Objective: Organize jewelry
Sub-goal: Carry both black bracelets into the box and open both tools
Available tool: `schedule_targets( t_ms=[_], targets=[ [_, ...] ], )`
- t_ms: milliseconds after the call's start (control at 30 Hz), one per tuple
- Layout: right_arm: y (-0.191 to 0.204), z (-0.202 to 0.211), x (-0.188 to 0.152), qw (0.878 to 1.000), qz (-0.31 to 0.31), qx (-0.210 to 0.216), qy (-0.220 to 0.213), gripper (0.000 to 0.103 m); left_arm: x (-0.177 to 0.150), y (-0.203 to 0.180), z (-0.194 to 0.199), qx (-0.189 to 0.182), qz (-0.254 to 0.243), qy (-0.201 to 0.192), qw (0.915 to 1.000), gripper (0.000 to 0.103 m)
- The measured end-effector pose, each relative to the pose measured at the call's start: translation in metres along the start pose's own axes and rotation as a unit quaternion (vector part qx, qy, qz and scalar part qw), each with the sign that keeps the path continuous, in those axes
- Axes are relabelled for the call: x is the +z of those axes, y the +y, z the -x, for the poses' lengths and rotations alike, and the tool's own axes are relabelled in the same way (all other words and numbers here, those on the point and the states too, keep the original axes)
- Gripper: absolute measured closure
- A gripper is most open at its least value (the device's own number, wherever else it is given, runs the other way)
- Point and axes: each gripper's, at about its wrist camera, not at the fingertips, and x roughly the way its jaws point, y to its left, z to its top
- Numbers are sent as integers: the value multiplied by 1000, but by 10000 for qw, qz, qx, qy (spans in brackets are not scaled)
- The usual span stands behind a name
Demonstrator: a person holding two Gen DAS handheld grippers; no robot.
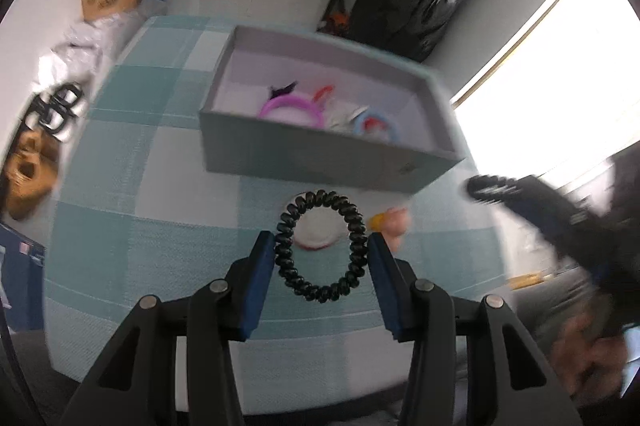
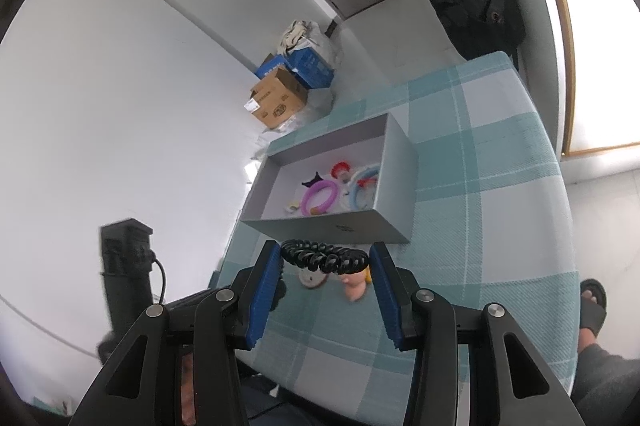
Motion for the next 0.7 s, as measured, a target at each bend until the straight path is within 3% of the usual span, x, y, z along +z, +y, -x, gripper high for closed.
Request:
schedule_targets(
  t_ms=[233,700],
  targets=[
    [2,-3,10,9999,-60,101,-98,58,14,3,16,-480,136,-366,9981,61],
    [7,-18,35,9993,-174,289,-159,58,47,-10,13,-375,133,-611,9973,61]
  ],
)
